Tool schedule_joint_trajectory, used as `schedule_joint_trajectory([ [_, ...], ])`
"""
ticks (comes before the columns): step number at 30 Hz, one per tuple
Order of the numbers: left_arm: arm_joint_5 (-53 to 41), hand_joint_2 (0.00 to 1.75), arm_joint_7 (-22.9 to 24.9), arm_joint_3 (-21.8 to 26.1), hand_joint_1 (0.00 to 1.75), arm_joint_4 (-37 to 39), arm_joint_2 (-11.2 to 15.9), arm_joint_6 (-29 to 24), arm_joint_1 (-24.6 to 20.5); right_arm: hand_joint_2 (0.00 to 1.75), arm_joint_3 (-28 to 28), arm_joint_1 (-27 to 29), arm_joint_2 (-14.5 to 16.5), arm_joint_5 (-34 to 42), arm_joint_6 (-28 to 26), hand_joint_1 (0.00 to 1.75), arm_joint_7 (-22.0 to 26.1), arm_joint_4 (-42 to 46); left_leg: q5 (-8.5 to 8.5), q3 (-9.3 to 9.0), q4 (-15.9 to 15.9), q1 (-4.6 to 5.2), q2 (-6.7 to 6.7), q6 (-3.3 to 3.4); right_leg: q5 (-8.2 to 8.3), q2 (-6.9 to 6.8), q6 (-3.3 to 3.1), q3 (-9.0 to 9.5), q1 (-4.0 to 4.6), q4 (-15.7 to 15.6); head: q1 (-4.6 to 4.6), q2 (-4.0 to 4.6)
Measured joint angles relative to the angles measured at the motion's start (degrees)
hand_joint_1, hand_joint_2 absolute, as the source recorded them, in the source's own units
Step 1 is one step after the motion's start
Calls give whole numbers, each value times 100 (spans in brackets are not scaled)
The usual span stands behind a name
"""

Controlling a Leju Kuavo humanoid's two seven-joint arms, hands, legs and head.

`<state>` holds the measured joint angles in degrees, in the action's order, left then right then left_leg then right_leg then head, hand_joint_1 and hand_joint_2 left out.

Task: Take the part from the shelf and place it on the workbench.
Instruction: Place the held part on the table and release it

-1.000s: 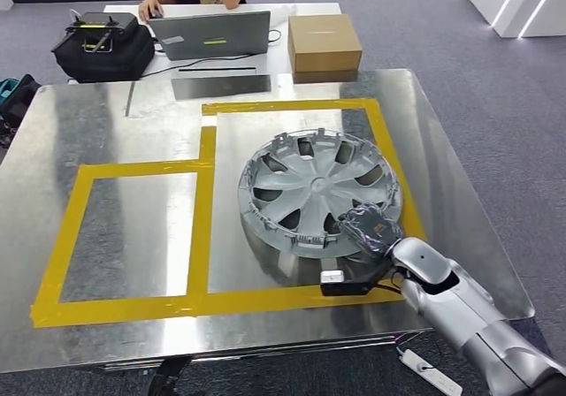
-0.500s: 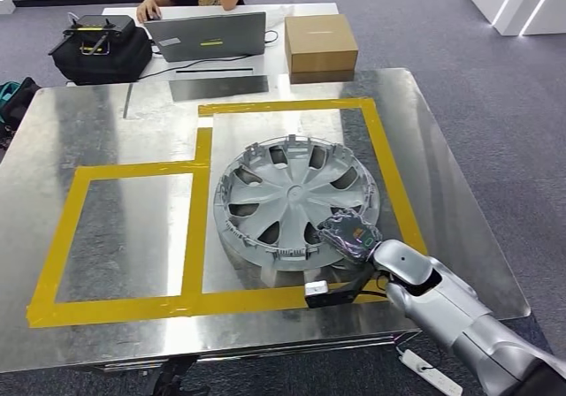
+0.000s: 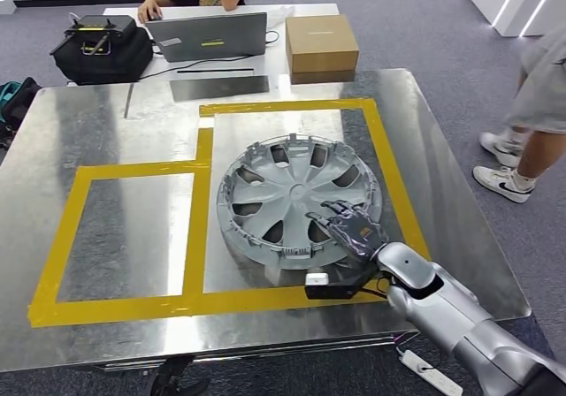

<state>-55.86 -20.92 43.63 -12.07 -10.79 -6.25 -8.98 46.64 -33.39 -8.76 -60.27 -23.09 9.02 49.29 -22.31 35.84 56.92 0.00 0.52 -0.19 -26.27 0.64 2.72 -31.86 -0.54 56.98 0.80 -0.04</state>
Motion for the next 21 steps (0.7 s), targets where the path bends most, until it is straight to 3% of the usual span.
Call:
schedule_joint_trajectory([
  [7,67,0,0,4,0,0,7,9,15,175,-315,242,-22,336,65,0,88,258,0,1,0,1,1,0,0,-2,0,-1,0,0,-1,0],
  [15,128,0,1,6,0,0,33,16,36,175,-730,688,-144,698,11,0,387,1281,-1,7,-4,0,1,0,-5,-3,-3,-9,0,0,-1,0],
  [21,202,0,-32,8,0,0,51,32,63,175,-1143,1019,-164,2668,971,0,1053,2268,-4,7,-7,1,2,-2,-10,-3,-7,-9,0,0,-1,0],
])
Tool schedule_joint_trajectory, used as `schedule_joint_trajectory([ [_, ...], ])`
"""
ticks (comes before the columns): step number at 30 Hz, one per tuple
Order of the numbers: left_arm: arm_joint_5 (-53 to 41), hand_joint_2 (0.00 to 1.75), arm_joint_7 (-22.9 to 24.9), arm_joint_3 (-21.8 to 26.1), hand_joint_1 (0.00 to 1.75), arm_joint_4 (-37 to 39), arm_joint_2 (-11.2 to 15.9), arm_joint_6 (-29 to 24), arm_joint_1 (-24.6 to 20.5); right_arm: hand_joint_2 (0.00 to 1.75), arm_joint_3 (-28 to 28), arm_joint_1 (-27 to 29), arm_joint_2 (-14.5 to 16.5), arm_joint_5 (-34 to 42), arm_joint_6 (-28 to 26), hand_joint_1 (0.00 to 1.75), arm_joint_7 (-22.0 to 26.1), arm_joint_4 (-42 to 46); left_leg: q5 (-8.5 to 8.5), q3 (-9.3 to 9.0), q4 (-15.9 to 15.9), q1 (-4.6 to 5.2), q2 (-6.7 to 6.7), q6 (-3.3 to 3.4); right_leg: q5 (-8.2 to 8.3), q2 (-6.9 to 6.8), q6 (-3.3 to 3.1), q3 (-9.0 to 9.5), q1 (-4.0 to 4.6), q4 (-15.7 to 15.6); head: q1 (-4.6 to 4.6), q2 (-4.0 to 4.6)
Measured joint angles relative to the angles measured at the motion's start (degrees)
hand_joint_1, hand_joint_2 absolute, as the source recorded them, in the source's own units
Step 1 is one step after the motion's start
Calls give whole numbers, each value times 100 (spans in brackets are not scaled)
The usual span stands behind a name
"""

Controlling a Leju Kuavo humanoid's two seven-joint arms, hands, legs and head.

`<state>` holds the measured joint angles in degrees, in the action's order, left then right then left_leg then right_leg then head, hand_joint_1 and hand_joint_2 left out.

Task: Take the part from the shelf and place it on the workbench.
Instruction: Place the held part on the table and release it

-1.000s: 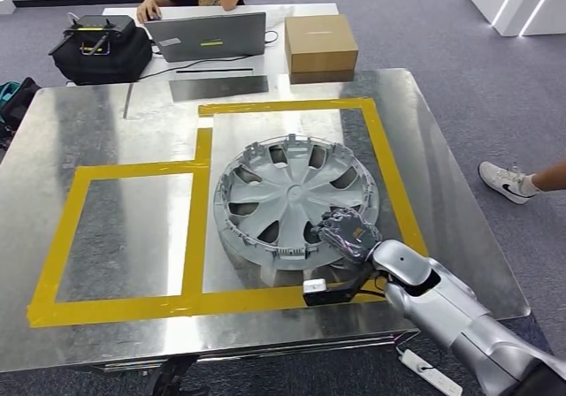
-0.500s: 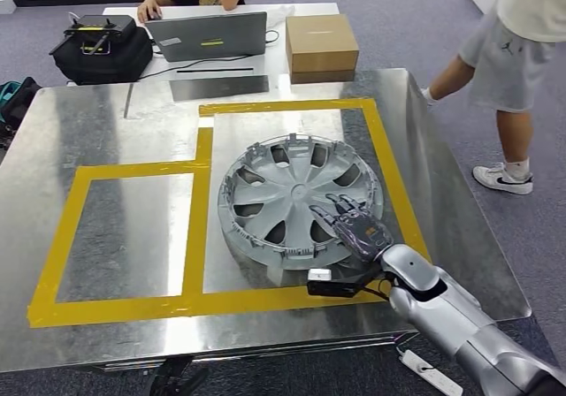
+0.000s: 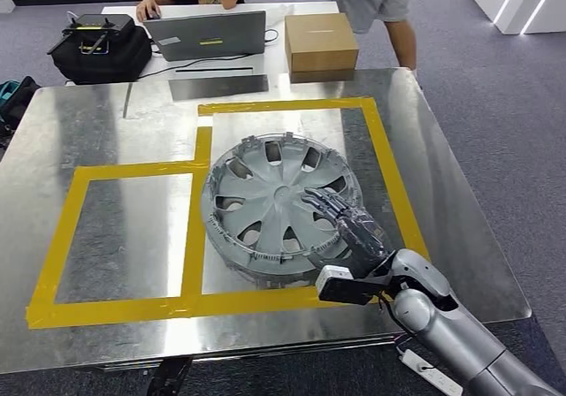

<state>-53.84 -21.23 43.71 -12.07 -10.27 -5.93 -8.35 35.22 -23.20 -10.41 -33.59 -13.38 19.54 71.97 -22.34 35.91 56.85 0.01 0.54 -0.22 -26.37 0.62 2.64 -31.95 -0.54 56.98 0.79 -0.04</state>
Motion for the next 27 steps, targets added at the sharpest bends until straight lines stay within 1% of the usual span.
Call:
schedule_joint_trajectory([
  [2,24,0,-16,1,0,0,2,0,13,175,-134,61,-3,306,177,0,63,288,0,0,0,0,0,0,-2,-1,0,0,0,0,1,0],
  [5,43,0,-24,2,0,0,2,-1,29,175,-279,110,-7,483,269,0,124,601,0,0,0,0,2,0,-3,-3,0,1,0,0,1,0],
  [9,50,0,-54,5,0,0,5,1,46,175,-399,208,-14,569,304,0,250,983,0,0,0,0,4,0,-3,-3,0,2,0,0,0,0],
  [12,61,0,-71,7,0,0,14,7,51,175,-432,266,-43,538,371,0,208,1250,0,-1,0,0,4,0,-3,-3,1,2,0,0,0,0],
  [15,80,0,-80,9,0,0,26,9,60,175,-450,310,-61,536,369,0,199,1398,0,-1,0,0,4,0,-4,-4,1,2,0,0,0,0],
  [17,113,0,-91,11,0,0,31,9,65,175,-477,383,-63,567,302,0,278,1473,0,-1,0,-1,6,0,-5,-7,1,2,0,0,0,0],
  [19,173,0,-124,15,0,0,36,10,75,175,-540,548,-62,605,64,0,449,1606,-1,-1,0,-1,11,0,-6,-11,1,3,0,0,-1,0],
  [21,299,0,-212,36,0,0,39,10,94,175,-646,848,-50,672,-367,0,667,1844,-4,-1,0,0,19,2,-14,-20,2,7,0,0,1,0],
  [25,664,0,-481,218,0,0,46,-25,157,175,-996,1788,35,930,-1240,0,1083,2563,-23,-1,1,2,38,0,-31,-37,1,16,-2,-2,0,0],
  [27,745,0,-542,308,0,0,62,-47,184,175,-1212,2277,77,1069,-1476,0,1244,2953,-57,0,15,19,44,41,-40,-39,34,26,-19,-20,-2,0],
])
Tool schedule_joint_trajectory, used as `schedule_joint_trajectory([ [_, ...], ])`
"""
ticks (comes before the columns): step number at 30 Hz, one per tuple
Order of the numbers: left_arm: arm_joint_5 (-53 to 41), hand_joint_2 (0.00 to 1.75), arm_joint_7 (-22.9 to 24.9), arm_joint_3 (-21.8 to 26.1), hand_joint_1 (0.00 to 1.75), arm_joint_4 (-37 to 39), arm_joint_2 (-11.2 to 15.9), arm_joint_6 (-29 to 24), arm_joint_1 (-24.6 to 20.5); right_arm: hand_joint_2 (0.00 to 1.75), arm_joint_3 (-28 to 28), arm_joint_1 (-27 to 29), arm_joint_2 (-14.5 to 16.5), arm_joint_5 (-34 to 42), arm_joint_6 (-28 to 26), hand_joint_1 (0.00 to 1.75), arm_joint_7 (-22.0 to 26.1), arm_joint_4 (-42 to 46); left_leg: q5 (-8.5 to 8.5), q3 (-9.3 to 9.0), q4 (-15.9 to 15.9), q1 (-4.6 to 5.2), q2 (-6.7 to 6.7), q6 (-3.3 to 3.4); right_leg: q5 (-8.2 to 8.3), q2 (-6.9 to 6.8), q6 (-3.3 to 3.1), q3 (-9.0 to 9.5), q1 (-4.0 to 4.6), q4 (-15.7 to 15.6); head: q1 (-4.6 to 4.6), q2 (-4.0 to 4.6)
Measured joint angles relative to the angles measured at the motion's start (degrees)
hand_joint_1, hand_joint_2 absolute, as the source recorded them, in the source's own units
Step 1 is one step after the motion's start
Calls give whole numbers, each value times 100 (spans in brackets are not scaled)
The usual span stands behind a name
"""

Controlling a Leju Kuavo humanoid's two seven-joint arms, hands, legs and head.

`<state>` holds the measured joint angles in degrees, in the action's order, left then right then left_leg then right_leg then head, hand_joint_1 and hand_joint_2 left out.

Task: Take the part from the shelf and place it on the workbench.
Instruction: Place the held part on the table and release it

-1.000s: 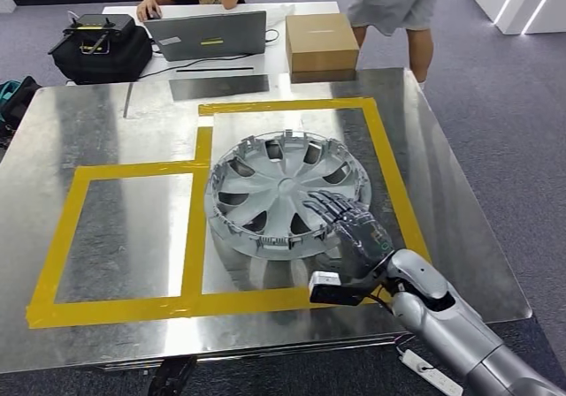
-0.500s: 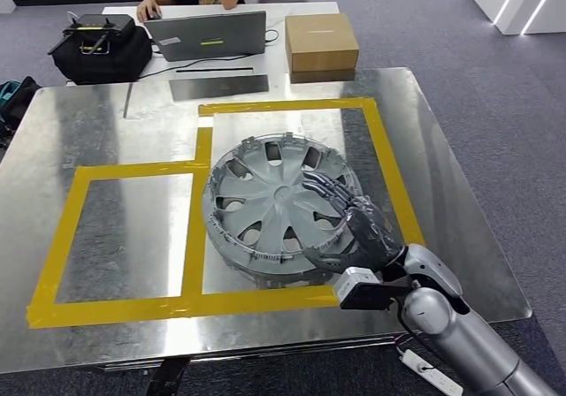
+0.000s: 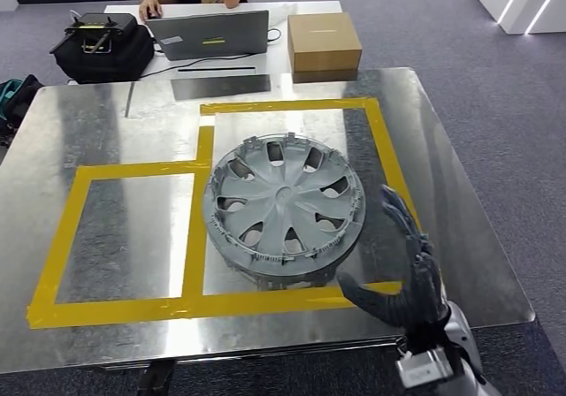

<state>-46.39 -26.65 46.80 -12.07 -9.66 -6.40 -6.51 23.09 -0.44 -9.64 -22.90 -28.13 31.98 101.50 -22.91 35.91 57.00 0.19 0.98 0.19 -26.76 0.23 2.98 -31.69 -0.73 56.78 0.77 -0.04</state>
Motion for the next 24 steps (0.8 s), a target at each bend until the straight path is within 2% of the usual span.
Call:
schedule_joint_trajectory([
  [3,48,0,-11,92,0,0,19,-3,15,175,-323,520,27,124,-127,0,116,489,-4,-38,-37,10,-1,72,-8,5,64,18,-26,-24,-1,-1],
  [5,72,0,-6,129,0,0,22,-1,4,175,-551,783,41,213,-185,0,172,757,47,-110,-126,-19,-11,103,-157,8,84,-47,-21,163,6,-1],
  [6,82,0,0,142,0,0,21,-2,-7,175,-677,911,59,294,-205,0,203,876,66,-141,-160,-34,-16,114,-323,10,89,-159,-20,426,12,-1],
  [8,114,0,11,167,0,0,19,-9,-22,175,-938,1154,108,528,-207,0,270,1062,71,-148,-164,-32,-17,122,-715,11,102,-506,-17,1198,21,-1],
  [9,130,0,11,183,0,0,17,-14,-21,175,-1071,1258,130,637,-185,0,299,1133,72,-145,-163,-31,-17,120,-819,11,113,-651,-22,1497,21,-1],
  [10,143,0,11,202,0,0,16,-18,-18,175,-1198,1347,150,721,-159,0,326,1197,74,-142,-161,-33,-18,116,-815,10,125,-705,-29,1608,22,-1],
  [11,151,0,10,218,0,0,15,-21,-16,175,-1308,1415,168,770,-135,0,346,1253,78,-141,-158,-40,-18,104,-694,8,137,-635,-43,1470,22,-1],
  [13,158,0,8,240,0,0,13,-22,-20,175,-1467,1497,198,808,-109,0,366,1339,81,-134,-126,-57,-12,46,-333,11,181,-234,-89,710,24,0],
  [14,160,0,6,247,0,0,17,-22,-23,175,-1518,1521,215,818,-105,0,371,1366,76,-124,-92,-52,-4,2,-202,34,180,-55,-107,368,27,0],
  [15,161,0,4,253,0,0,22,-23,-26,175,-1567,1541,238,841,-100,0,375,1388,78,-113,-66,-43,3,-40,-136,54,159,57,-116,170,18,-1],
  [16,167,0,2,260,0,0,27,-23,-27,175,-1615,1556,266,873,-89,0,379,1401,91,-101,-50,-31,9,-78,-118,74,118,85,-113,117,9,-1],
  [18,188,0,-1,272,0,0,32,-25,-16,175,-1727,1585,335,959,-48,0,390,1418,140,-74,-53,-33,14,-137,-66,81,2,36,-96,176,-13,-1],
  [19,198,0,2,279,0,0,33,-25,-5,175,-1784,1594,372,993,-20,0,400,1421,111,-45,-28,-42,7,-165,-34,73,-48,-2,-94,188,-14,0],
  [20,203,0,4,285,0,0,34,-25,6,175,-1845,1605,411,1016,10,0,412,1427,-10,14,85,-49,-2,-191,3,61,-98,-46,-98,189,-21,0],
  [21,204,0,6,291,0,0,34,-25,13,175,-1902,1614,449,1031,38,0,424,1433,-212,111,311,-54,-12,-214,44,47,-142,-97,-104,186,-31,0],
  [23,203,0,8,301,0,0,33,-25,22,175,-1999,1634,516,1052,75,0,437,1444,-743,374,1063,-56,-26,-244,129,21,-187,-214,-96,187,-47,0],
  [24,203,0,8,304,0,0,33,-25,25,175,-2037,1642,545,1064,85,0,439,1444,-932,465,1402,-57,-28,-247,172,9,-190,-278,-90,188,-47,0],
])
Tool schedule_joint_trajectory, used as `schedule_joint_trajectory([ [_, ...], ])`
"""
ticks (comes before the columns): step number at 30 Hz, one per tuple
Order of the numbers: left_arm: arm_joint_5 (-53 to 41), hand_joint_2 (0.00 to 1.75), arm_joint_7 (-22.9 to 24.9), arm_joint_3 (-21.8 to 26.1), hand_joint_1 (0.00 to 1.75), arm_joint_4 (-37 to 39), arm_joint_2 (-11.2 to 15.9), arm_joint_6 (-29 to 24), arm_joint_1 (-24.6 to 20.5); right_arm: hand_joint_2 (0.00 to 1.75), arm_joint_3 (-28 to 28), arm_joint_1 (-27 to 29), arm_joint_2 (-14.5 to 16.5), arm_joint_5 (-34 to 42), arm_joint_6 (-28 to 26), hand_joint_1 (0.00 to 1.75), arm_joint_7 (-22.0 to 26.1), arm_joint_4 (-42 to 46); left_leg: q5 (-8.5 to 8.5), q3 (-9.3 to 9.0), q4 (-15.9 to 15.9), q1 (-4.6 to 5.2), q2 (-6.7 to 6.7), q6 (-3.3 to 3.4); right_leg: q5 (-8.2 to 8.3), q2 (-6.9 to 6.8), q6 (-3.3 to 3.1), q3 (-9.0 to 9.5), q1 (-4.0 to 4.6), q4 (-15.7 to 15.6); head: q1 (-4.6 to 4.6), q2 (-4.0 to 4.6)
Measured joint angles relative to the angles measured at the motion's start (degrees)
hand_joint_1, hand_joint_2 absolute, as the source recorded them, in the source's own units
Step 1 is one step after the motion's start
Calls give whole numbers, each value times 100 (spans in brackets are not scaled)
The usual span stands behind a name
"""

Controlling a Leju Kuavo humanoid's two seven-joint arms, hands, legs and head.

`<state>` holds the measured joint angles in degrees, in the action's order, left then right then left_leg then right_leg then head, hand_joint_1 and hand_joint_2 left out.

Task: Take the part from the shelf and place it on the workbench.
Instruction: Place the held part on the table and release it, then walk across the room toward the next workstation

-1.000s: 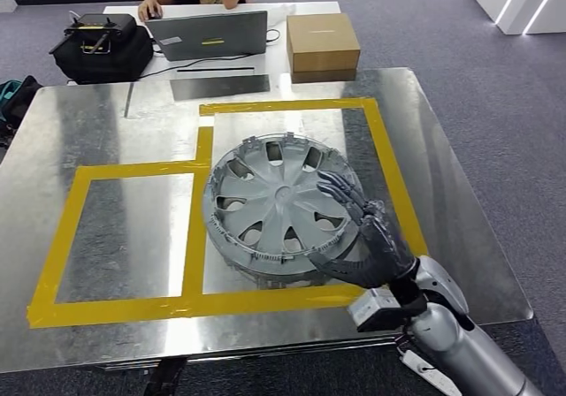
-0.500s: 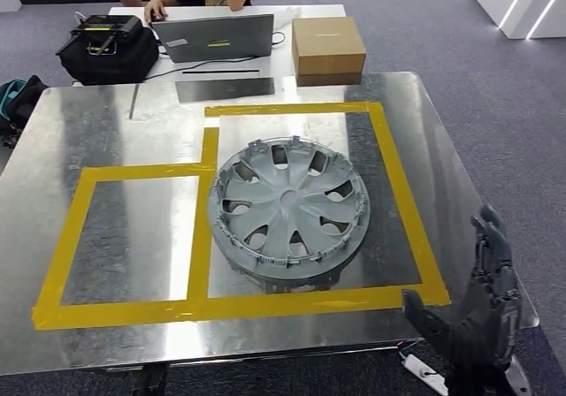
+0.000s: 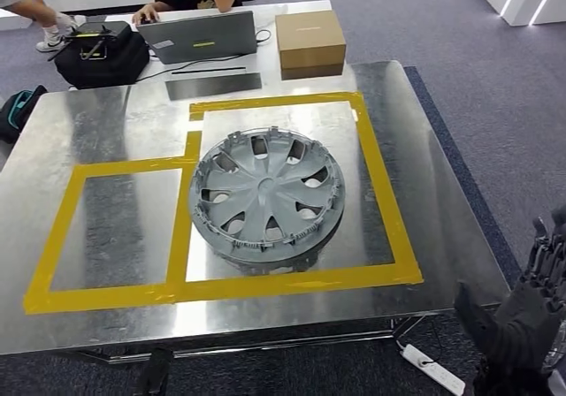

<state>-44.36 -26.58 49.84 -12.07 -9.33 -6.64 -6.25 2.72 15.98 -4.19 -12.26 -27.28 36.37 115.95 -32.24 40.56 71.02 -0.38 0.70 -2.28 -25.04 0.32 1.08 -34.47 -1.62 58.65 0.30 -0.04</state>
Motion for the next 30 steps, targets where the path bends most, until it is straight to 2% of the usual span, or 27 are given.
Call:
schedule_joint_trajectory([
  [1,0,0,0,3,0,0,1,0,4,175,-33,6,27,13,5,0,0,-1,-92,6,181,1,0,6,45,-9,3,-63,7,1,0,0],
  [2,1,0,0,6,0,0,5,1,7,175,-62,10,56,22,10,0,0,-1,-78,-101,138,2,-1,20,92,-14,12,-124,12,2,0,0],
  [3,2,0,0,8,0,0,12,1,7,175,-87,10,83,31,15,0,0,-2,20,-327,-131,4,-2,44,138,-15,27,-178,15,2,-1,0],
  [5,4,0,0,11,0,0,33,1,-15,175,-136,10,128,38,26,0,1,-1,224,-933,-975,19,-11,103,225,-16,73,-260,28,11,-4,-1],
  [6,5,0,-1,11,0,0,41,2,-34,175,-159,9,141,38,37,0,-1,-1,280,-1137,-1290,28,-15,127,269,-22,105,-288,36,11,-3,-1],
  [7,9,0,-6,11,0,0,46,2,-49,175,-179,7,150,34,54,0,-4,-1,302,-1237,-1466,40,-17,150,313,-30,139,-302,41,3,-5,-2],
  [8,15,0,-12,12,0,0,47,1,-54,175,-193,6,157,23,75,0,-11,-3,314,-1238,-1513,56,-15,174,361,-38,176,-309,42,-18,-4,-2],
  [10,35,0,-26,16,0,0,54,1,-36,175,-216,8,166,-15,109,0,-45,-10,415,-1184,-1511,63,-19,249,423,-45,250,-314,20,-67,-7,-2],
  [11,44,0,-30,21,0,0,61,1,-28,175,-235,13,169,-33,116,0,-68,-17,473,-1148,-1522,59,-28,293,341,-43,277,-353,12,-18,-3,-1],
  [12,50,0,-32,30,0,0,68,-1,-25,175,-262,16,169,-39,118,0,-91,-26,538,-1099,-1534,51,-36,331,152,-41,296,-423,10,147,-2,-1],
  [13,51,0,-33,38,0,0,74,-2,-23,175,-295,19,169,-37,121,0,-107,-36,595,-1037,-1537,47,-43,360,-124,-39,307,-522,12,437,4,-1],
  [15,49,0,-32,54,0,0,76,-4,-3,175,-343,23,170,-21,128,0,-122,-58,706,-896,-1533,60,-48,389,-638,-39,319,-711,28,1200,4,-1],
  [16,48,0,-32,59,0,0,76,-5,11,175,-358,26,170,-15,131,0,-125,-70,765,-819,-1529,68,-52,391,-742,-39,319,-726,36,1467,4,-1],
  [17,46,0,-32,63,0,0,76,-6,21,175,-371,29,171,-9,132,0,-129,-81,823,-741,-1525,75,-55,388,-727,-39,313,-646,43,1546,3,-1],
  [18,45,0,-33,67,0,0,76,-8,27,175,-383,30,172,-4,132,0,-133,-89,880,-667,-1521,80,-56,381,-624,-39,300,-456,48,1412,2,-1],
  [19,44,0,-33,71,0,0,75,-9,30,175,-396,29,172,0,137,0,-139,-94,933,-602,-1516,83,-54,368,-498,-38,282,-165,53,1087,3,0],
  [20,44,0,-33,73,0,0,74,-10,32,175,-408,24,172,3,148,0,-146,-96,979,-549,-1508,91,-49,347,-446,-36,264,183,60,647,3,-1],
  [21,43,0,-34,75,0,0,74,-10,34,175,-419,21,172,4,165,0,-155,-96,1025,-511,-1495,99,-44,321,-439,-30,245,482,68,252,-1,-1],
  [22,44,0,-40,77,0,0,73,-10,38,175,-431,24,174,5,185,0,-167,-97,1069,-488,-1485,105,-40,294,-469,-24,228,670,78,-38,0,-1],
  [23,45,0,-49,78,0,0,71,-9,45,175,-443,29,175,6,203,0,-179,-99,1113,-473,-1479,107,-37,263,-506,-17,206,748,92,-187,3,-2],
  [25,40,0,-82,79,0,0,67,-8,75,175,-460,47,184,8,237,0,-198,-103,1160,-451,-1486,92,-34,196,-449,-19,125,668,99,-215,13,-2],
  [26,25,0,-99,79,0,0,65,-7,96,175,-466,52,189,8,260,0,-205,-104,1079,-412,-1444,82,-34,159,-400,-27,71,621,95,-213,7,-3],
  [27,-3,0,-114,80,0,0,63,-7,118,175,-472,58,199,11,287,0,-213,-104,892,-339,-1310,73,-34,121,-340,-36,22,561,85,-219,-5,-2],
  [28,-37,0,-123,80,0,0,62,-7,135,175,-477,64,213,19,314,0,-219,-107,618,-238,-1066,60,-36,88,-276,-45,-14,507,78,-222,-20,-2],
  [30,-94,0,-127,79,0,0,59,-7,155,175,-486,75,243,41,349,0,-223,-124,79,-13,-338,39,-39,37,-142,-51,-39,367,77,-217,-39,-2],
])
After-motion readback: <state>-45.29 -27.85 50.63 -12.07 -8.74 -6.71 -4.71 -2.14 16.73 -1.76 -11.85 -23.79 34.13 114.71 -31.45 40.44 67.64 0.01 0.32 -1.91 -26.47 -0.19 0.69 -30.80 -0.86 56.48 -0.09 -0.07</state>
